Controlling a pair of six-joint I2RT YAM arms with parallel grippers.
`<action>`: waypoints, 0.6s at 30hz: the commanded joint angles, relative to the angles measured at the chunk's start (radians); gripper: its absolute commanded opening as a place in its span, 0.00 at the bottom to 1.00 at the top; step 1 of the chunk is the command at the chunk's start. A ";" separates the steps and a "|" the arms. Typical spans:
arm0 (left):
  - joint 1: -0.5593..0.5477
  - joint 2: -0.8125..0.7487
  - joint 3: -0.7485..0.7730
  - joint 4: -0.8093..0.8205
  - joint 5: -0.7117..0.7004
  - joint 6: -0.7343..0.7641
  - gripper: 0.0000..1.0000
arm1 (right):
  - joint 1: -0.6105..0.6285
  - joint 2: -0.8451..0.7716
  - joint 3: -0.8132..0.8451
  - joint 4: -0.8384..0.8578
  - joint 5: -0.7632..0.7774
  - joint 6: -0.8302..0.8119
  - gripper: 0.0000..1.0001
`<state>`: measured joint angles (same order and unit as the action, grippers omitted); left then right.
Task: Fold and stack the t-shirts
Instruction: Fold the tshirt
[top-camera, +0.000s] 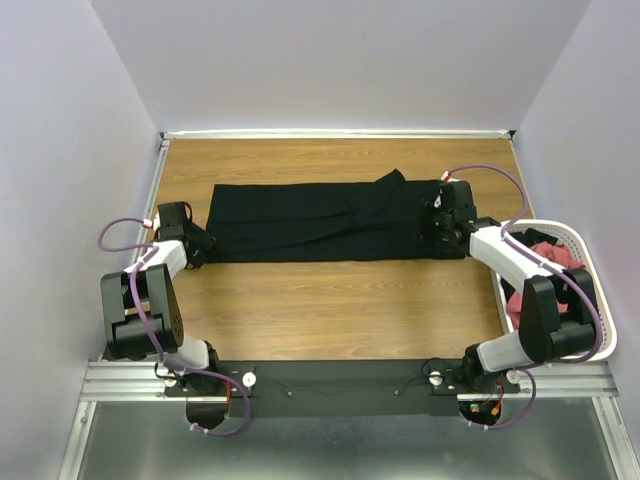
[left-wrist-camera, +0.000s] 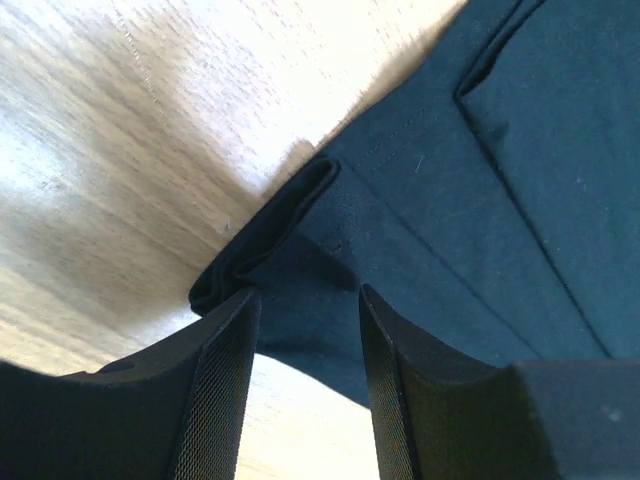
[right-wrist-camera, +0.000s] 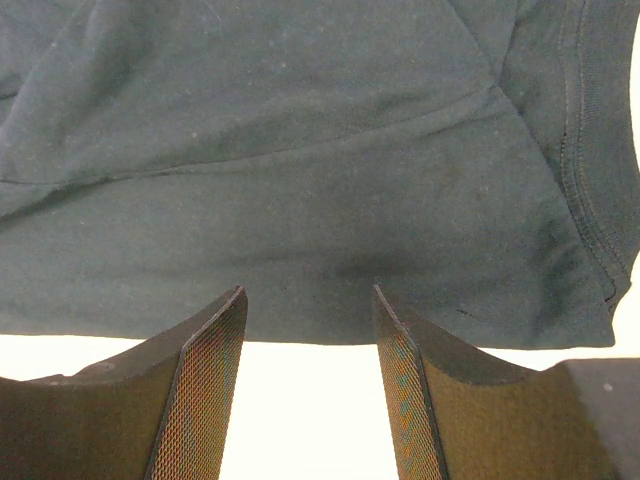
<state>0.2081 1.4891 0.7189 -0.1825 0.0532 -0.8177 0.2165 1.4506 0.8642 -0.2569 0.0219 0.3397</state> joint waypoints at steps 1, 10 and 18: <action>-0.004 0.034 -0.018 0.040 -0.036 -0.009 0.52 | 0.004 0.025 -0.004 -0.005 0.004 -0.005 0.61; -0.004 0.025 -0.001 0.035 -0.046 -0.003 0.37 | 0.004 0.028 -0.005 -0.004 0.001 -0.005 0.61; -0.006 0.019 0.013 0.032 -0.046 0.003 0.14 | 0.004 0.031 -0.008 -0.002 -0.002 -0.005 0.61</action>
<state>0.2073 1.5070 0.7189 -0.1448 0.0360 -0.8165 0.2161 1.4681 0.8642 -0.2569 0.0212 0.3397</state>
